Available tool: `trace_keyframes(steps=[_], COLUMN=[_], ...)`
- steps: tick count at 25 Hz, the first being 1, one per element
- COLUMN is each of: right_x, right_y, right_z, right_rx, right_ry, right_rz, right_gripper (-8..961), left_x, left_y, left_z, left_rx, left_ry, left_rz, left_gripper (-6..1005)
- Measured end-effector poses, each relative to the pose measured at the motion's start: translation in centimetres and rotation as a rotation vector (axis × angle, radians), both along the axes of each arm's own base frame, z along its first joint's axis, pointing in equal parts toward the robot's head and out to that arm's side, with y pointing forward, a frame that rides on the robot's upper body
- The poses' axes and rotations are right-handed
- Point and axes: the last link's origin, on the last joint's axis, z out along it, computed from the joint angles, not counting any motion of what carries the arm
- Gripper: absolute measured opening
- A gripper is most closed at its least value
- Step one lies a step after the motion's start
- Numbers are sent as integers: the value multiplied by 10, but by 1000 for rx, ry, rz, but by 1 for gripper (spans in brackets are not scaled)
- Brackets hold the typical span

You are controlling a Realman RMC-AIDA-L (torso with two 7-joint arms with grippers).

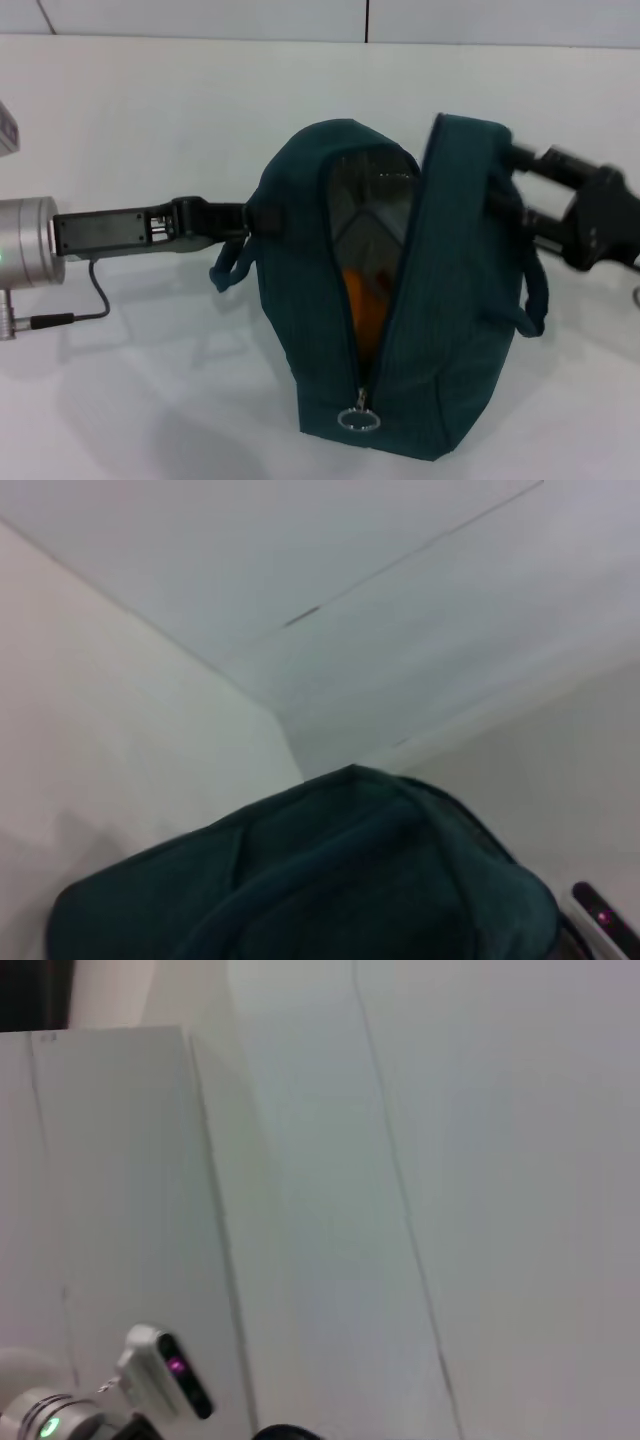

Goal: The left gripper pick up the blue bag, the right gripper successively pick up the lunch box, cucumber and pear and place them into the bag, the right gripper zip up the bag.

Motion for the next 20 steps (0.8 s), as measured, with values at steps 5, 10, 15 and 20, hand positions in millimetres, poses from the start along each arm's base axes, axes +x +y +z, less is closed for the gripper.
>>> trace_keyframes(steps=[5, 10, 15, 20], right_x=[4, 4, -12, -32], right_y=[-3, -35, -66, -82], right_z=[16, 45, 44, -6], right_rx=[9, 27, -154, -535], right_ry=[36, 176, 274, 178], right_rz=[9, 116, 284, 335], right_gripper=[635, 634, 633, 632], left_x=[3, 5, 7, 8], left_y=[2, -1, -2, 1], left_z=[-1, -8, -15, -15], left_rx=[18, 13, 14, 33], left_ry=[-12, -29, -44, -47], left_rz=[-12, -14, -17, -14], left_gripper=[68, 68, 68, 68])
